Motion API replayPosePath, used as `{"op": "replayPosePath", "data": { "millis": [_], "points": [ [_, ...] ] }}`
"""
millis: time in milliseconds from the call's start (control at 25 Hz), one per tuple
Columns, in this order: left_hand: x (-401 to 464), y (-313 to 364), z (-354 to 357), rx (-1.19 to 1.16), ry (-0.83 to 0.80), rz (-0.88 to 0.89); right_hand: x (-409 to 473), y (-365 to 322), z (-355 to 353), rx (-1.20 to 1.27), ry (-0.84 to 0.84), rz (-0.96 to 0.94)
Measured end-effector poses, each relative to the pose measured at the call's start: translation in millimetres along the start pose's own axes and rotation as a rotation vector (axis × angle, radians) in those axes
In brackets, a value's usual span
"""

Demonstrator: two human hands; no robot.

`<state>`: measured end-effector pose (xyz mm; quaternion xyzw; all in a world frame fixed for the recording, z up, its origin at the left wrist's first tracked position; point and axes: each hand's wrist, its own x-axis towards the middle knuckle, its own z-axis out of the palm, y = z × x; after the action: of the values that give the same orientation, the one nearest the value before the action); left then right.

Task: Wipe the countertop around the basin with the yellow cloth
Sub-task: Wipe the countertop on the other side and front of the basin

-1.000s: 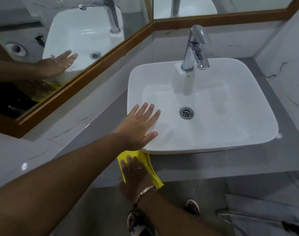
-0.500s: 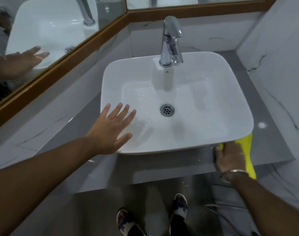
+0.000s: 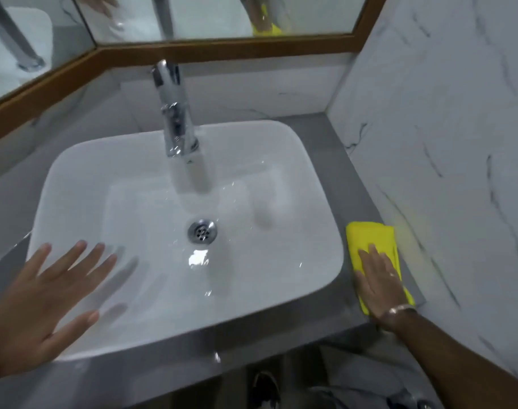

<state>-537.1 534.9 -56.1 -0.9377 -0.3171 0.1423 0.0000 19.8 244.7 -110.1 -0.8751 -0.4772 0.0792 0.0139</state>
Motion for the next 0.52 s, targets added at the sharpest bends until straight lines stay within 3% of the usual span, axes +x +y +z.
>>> {"op": "replayPosePath", "data": {
  "millis": [80, 120, 200, 280, 360, 520],
  "points": [
    [6, -32, 67, 0.056, 0.036, 0.028, 85, 0, 4, -0.036, 0.022, 0.003],
    [-1, -42, 91, -0.047, 0.023, 0.077, 126, 0, 4, -0.036, 0.015, 0.006],
    [-9, -26, 52, -0.091, -0.04, -0.014, 170, -9, 0, -0.098, -0.092, -0.057],
    [-2, 11, -37, -0.076, -0.015, -0.001, 136, -25, 10, -0.149, -0.147, -0.234],
    [-4, 27, -75, -0.105, 0.069, 0.022, 54, -39, 5, -0.01, -0.173, -0.383],
    [-5, 35, -75, -0.123, 0.056, 0.099, -73, -78, 6, -0.04, -0.141, -0.717]
  ]
}}
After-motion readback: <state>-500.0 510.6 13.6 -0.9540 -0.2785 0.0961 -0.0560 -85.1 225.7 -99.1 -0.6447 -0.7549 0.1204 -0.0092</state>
